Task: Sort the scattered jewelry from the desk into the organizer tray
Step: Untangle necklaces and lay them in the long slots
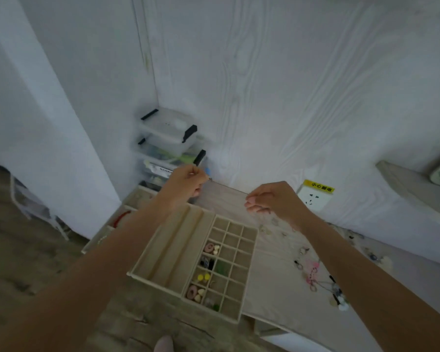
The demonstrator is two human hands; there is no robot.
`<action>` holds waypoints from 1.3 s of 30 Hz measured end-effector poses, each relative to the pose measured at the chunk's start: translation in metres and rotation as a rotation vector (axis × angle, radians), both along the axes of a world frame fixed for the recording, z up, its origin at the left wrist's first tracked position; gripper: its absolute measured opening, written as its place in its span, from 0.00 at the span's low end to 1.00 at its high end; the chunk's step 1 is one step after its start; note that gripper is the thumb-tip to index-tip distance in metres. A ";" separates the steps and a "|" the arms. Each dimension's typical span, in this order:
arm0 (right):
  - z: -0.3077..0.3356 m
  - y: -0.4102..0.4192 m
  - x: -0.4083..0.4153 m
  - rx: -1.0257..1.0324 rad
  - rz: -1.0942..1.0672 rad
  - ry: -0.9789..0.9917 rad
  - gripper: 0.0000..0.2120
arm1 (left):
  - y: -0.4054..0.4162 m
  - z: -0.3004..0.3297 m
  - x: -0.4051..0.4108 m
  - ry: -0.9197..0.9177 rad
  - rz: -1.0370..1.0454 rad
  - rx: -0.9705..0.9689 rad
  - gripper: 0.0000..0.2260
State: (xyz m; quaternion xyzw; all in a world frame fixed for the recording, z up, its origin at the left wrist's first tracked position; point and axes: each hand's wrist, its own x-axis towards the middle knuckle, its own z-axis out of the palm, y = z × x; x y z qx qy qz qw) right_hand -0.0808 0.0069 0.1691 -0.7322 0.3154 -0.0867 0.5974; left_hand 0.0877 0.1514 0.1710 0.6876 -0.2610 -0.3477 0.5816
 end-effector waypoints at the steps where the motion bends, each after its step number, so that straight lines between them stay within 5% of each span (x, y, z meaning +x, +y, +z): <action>1: 0.002 0.005 0.008 -0.064 0.012 0.000 0.04 | 0.007 0.001 0.008 -0.023 0.006 0.011 0.10; 5: 0.012 0.025 0.040 -0.323 0.050 -0.015 0.03 | 0.036 0.009 0.033 -0.131 0.051 0.071 0.11; 13: 0.044 0.075 0.108 -0.075 0.111 -0.130 0.02 | 0.071 0.008 0.058 -0.619 -0.259 0.399 0.07; 15: 0.048 0.085 0.121 -0.039 0.153 -0.104 0.01 | 0.068 0.008 0.061 -0.536 -0.302 0.282 0.11; 19: 0.048 0.092 0.132 0.031 0.109 -0.120 0.03 | 0.066 0.019 0.064 -0.002 -0.252 -0.041 0.05; 24: 0.041 0.085 0.126 0.175 0.038 -0.153 0.07 | 0.084 0.014 0.071 0.145 -0.220 0.039 0.08; 34: -0.029 0.084 0.132 -0.228 -0.098 0.120 0.03 | 0.120 -0.039 0.073 -0.132 -0.183 0.381 0.09; 39: -0.068 0.083 0.150 -0.304 0.023 0.249 0.07 | 0.121 -0.071 0.065 -0.006 -0.022 0.383 0.07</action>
